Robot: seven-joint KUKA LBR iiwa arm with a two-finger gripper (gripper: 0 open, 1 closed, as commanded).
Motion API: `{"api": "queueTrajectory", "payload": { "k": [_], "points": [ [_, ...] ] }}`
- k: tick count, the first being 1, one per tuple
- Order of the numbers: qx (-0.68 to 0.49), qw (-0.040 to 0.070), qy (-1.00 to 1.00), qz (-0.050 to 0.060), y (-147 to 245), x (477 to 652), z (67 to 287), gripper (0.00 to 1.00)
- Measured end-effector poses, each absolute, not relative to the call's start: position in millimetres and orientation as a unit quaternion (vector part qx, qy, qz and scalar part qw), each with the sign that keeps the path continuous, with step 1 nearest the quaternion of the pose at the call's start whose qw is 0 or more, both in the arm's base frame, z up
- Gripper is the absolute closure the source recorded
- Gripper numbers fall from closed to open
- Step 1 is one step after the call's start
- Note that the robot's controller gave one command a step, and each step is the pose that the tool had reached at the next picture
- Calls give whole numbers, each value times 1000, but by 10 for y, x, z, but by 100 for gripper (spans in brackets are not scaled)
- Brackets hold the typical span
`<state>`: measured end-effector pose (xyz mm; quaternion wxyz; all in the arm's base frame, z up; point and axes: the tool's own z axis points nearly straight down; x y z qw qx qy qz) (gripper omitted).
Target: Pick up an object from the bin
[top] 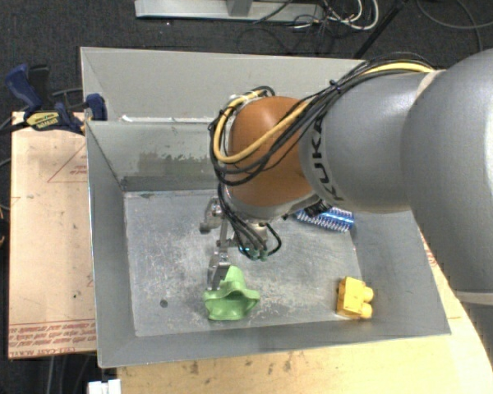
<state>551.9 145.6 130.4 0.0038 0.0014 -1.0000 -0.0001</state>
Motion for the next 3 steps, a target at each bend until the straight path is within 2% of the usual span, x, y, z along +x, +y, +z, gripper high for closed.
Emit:
{"api": "queueTrajectory", "payload": {
  "k": [1, 2, 3],
  "points": [
    [21, 3, -1000, 1, 853, 4895, 1137, 0],
    [99, -20, -995, -4, 568, 4905, 829, 0],
    [100, -20, -995, -4, 569, 4905, 829, 100]
  ]
}}
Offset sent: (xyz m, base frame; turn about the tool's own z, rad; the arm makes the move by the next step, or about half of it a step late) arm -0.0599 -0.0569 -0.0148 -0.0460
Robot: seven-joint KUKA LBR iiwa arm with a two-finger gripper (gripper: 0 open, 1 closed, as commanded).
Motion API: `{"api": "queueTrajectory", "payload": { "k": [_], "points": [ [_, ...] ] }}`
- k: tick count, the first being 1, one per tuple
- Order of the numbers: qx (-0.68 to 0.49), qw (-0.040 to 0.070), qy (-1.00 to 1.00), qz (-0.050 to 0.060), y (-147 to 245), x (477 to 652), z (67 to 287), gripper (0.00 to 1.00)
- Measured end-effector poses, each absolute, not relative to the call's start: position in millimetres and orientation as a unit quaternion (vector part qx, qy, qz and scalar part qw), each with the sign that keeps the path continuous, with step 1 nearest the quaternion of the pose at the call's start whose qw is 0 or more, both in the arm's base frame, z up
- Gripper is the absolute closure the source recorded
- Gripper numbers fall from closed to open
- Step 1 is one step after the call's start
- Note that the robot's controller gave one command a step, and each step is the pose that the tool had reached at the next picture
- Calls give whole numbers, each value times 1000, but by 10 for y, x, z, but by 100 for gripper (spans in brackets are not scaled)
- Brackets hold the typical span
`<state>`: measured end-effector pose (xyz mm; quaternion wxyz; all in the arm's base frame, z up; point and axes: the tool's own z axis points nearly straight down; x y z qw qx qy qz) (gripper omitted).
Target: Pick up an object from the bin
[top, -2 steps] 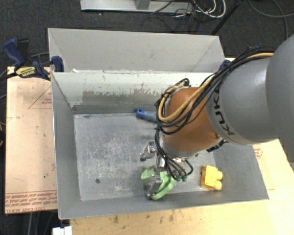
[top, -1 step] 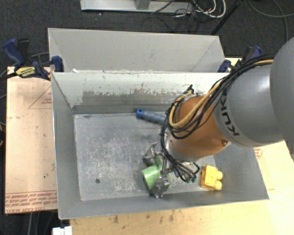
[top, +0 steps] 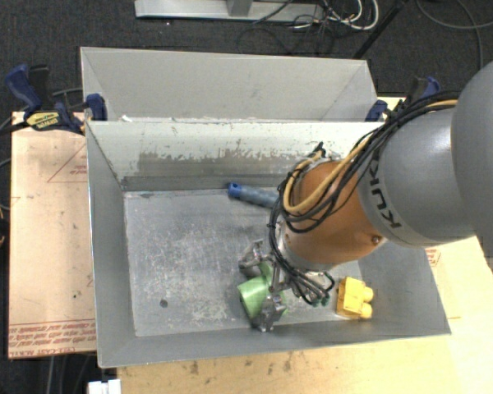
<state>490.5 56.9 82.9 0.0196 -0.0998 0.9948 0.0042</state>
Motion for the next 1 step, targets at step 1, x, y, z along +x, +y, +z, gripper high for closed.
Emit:
{"api": "queueTrajectory", "payload": {
  "k": [1],
  "points": [
    [-291, 4, 957, 0, 828, 4902, 2239, 100]
  ]
}}
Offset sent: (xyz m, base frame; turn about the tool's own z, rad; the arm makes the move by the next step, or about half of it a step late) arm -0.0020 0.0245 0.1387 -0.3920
